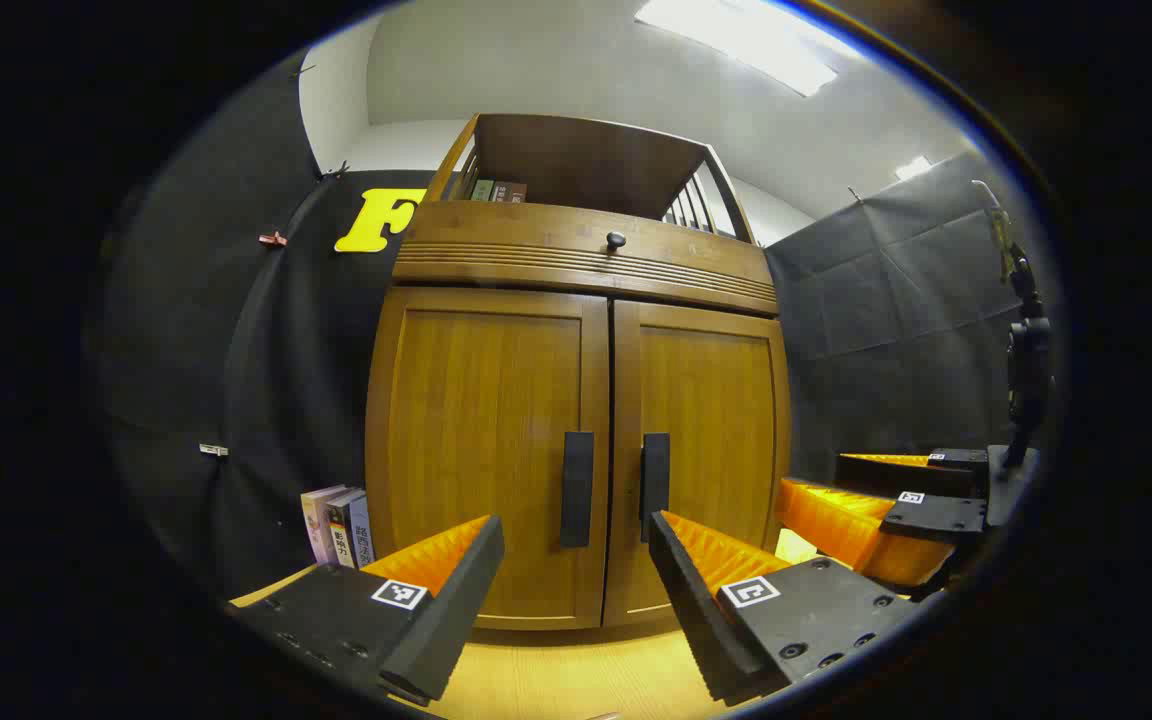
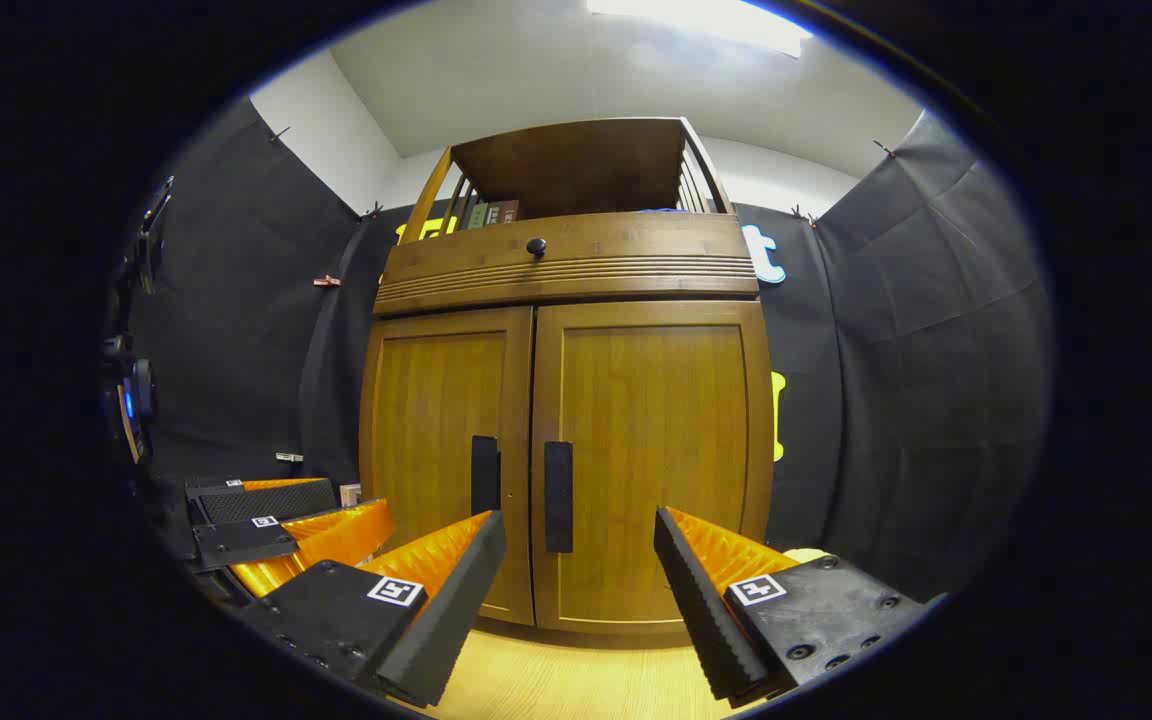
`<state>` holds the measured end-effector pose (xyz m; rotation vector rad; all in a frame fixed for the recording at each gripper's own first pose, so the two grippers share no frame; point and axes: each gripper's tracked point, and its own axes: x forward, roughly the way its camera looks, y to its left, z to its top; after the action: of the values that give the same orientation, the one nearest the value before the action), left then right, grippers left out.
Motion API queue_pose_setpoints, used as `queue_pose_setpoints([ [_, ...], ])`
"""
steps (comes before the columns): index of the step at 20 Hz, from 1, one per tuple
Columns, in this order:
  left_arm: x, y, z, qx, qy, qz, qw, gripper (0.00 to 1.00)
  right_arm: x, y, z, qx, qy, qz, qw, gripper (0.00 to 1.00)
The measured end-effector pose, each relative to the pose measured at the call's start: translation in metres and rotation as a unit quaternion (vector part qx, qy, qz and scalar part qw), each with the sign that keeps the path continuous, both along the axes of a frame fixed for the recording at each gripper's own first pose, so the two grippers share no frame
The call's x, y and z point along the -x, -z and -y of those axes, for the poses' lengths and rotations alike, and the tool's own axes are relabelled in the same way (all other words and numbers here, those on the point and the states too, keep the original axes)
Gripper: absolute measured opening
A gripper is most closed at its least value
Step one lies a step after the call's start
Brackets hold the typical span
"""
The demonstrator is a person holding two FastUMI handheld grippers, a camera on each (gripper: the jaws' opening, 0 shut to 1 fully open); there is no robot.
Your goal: Open the right door of the double-door shoe cabinet with the right hand, and open the left door with the left hand.
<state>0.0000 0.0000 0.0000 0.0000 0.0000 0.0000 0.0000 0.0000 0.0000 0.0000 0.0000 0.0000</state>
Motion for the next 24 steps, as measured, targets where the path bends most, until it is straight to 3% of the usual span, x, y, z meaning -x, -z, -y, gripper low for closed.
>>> queue_pose_setpoints([
  [8,-0.002,0.005,0.001,0.009,0.007,-0.009,1.000,0.91,-0.004,-0.002,0.003,-0.005,0.011,0.009,1.000,0.95],
  [17,-0.003,0.009,-0.002,-0.015,0.008,-0.013,1.000,0.91,-0.007,0.007,0.003,-0.019,0.004,-0.006,1.000,0.95],
  [24,-0.013,0.010,0.004,0.000,0.019,-0.010,1.000,0.91,-0.010,0.004,0.003,0.003,0.005,-0.004,1.000,0.95],
])
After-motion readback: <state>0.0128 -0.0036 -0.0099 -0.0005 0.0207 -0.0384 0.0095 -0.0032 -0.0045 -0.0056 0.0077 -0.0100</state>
